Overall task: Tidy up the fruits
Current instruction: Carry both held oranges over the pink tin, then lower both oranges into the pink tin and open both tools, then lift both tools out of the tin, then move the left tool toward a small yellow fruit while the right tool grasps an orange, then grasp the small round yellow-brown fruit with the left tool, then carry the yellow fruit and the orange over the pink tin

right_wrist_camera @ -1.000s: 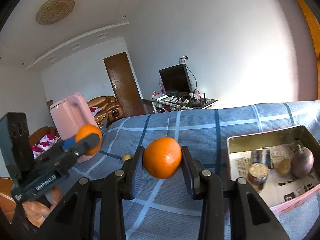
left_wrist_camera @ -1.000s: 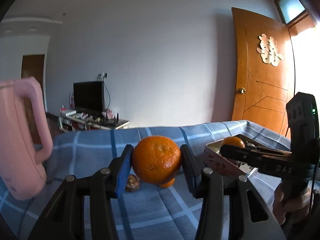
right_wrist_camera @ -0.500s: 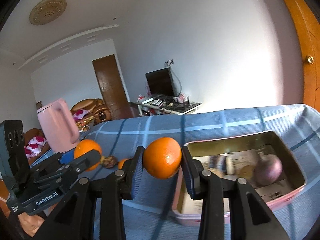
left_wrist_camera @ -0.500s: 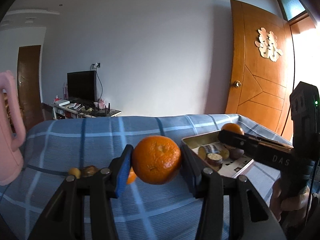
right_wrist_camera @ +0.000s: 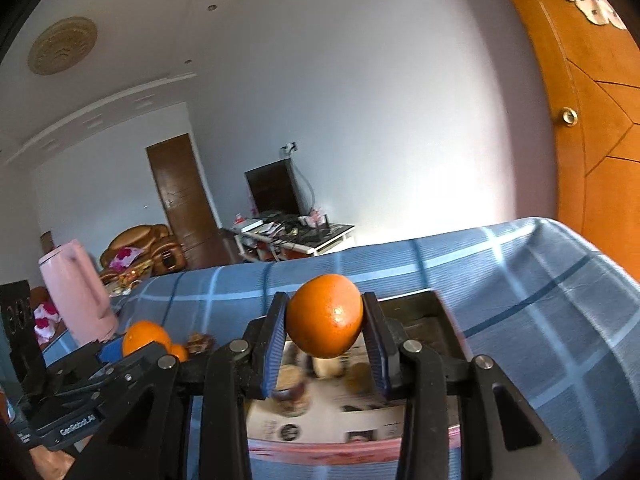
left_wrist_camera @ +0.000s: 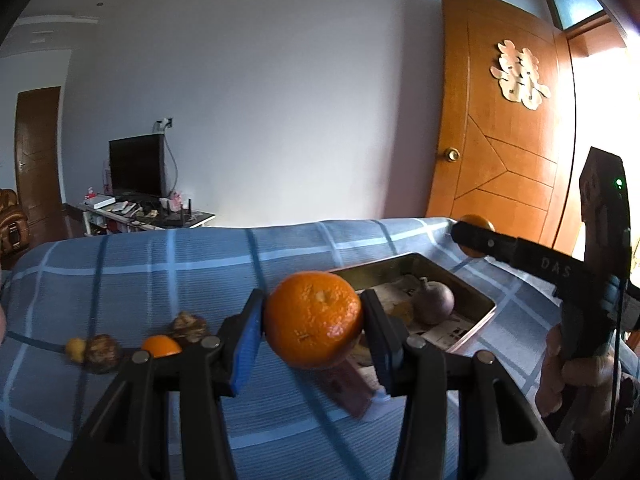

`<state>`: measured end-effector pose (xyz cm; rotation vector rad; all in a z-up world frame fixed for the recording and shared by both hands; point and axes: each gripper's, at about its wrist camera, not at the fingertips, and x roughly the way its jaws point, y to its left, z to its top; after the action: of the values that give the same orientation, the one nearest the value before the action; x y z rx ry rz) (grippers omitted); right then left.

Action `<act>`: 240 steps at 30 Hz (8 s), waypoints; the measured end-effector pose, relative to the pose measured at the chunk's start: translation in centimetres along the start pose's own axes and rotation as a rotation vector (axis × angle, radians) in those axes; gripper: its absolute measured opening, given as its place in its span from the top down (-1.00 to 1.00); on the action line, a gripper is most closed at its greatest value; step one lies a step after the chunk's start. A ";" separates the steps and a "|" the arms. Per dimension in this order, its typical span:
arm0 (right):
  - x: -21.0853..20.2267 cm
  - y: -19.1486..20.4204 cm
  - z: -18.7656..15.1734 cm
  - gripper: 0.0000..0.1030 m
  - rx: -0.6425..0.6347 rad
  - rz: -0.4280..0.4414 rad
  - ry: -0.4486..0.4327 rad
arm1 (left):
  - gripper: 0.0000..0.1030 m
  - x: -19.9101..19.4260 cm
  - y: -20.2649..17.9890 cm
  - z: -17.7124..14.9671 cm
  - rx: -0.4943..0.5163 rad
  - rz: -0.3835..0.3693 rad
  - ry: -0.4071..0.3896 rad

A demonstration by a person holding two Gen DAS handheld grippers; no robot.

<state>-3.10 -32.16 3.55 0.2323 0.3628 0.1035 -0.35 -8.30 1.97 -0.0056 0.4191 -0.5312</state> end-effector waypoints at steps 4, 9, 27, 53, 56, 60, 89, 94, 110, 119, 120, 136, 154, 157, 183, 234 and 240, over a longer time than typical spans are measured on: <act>-0.3 -2.2 0.5 0.26 0.011 -0.033 -0.005 | 0.04 1.3 -2.1 0.3 0.023 -0.028 0.015; -0.1 -3.9 0.9 0.26 0.012 -0.070 -0.001 | 0.03 3.0 -4.7 0.5 0.049 -0.074 0.034; 6.3 -4.1 -0.3 0.26 -0.083 -0.099 0.191 | 0.03 7.7 -8.6 0.1 0.062 -0.127 0.228; -1.2 -7.3 1.7 -0.56 0.105 -0.211 -0.192 | -0.72 3.1 -3.9 1.4 -0.069 0.144 -0.005; -2.1 -8.1 1.7 -0.56 0.142 -0.292 -0.234 | -0.72 2.2 -2.3 1.9 -0.076 0.231 -0.055; -2.1 -7.9 1.4 -0.58 0.143 -0.325 -0.241 | -0.79 1.8 0.2 1.7 -0.116 0.304 -0.047; -1.4 -2.9 -2.0 -0.76 -0.017 -0.438 -0.066 | -1.00 1.0 -1.0 -0.2 0.002 0.408 -0.038; -1.9 -1.9 -2.4 -0.76 0.008 -0.410 -0.069 | -1.00 0.5 -0.8 -0.4 -0.002 0.372 -0.019; -0.4 5.3 -4.0 -0.76 -0.062 -0.349 -0.024 | -1.00 -3.1 6.3 -1.7 -0.065 0.450 0.030; 1.2 9.0 -4.6 -0.76 -0.075 -0.292 0.007 | -1.00 -5.4 12.2 -2.2 -0.105 0.532 0.050; 1.5 9.6 -4.7 -0.76 -0.083 -0.282 0.013 | -1.00 -5.5 12.9 -2.2 -0.104 0.548 0.053; 9.0 17.8 -6.2 -0.27 -0.128 -0.075 0.246 | -1.00 -7.8 23.3 -3.0 -0.248 0.681 0.142; 18.2 22.7 -8.4 -0.04 -0.086 0.083 0.547 | -0.98 -8.4 24.4 -2.6 -0.262 0.692 0.176; 18.3 23.0 -8.4 0.22 -0.100 0.092 0.555 | -0.98 -8.1 24.4 -2.7 -0.243 0.692 0.180; 9.6 18.6 -7.7 0.23 -0.082 0.151 0.397 | 0.05 1.1 20.6 -2.1 0.088 0.229 0.401; 5.5 18.5 -6.7 0.22 -0.263 0.061 0.158 | 0.43 -4.6 10.3 -2.3 -0.046 0.405 0.098; 4.7 17.4 -6.6 0.22 -0.263 0.046 0.153 | 0.43 -4.5 9.0 -2.5 -0.043 0.405 0.101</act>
<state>-2.10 -13.29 0.22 -0.0280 0.4914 0.2135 -0.40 1.97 0.45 0.0639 0.5149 -0.1234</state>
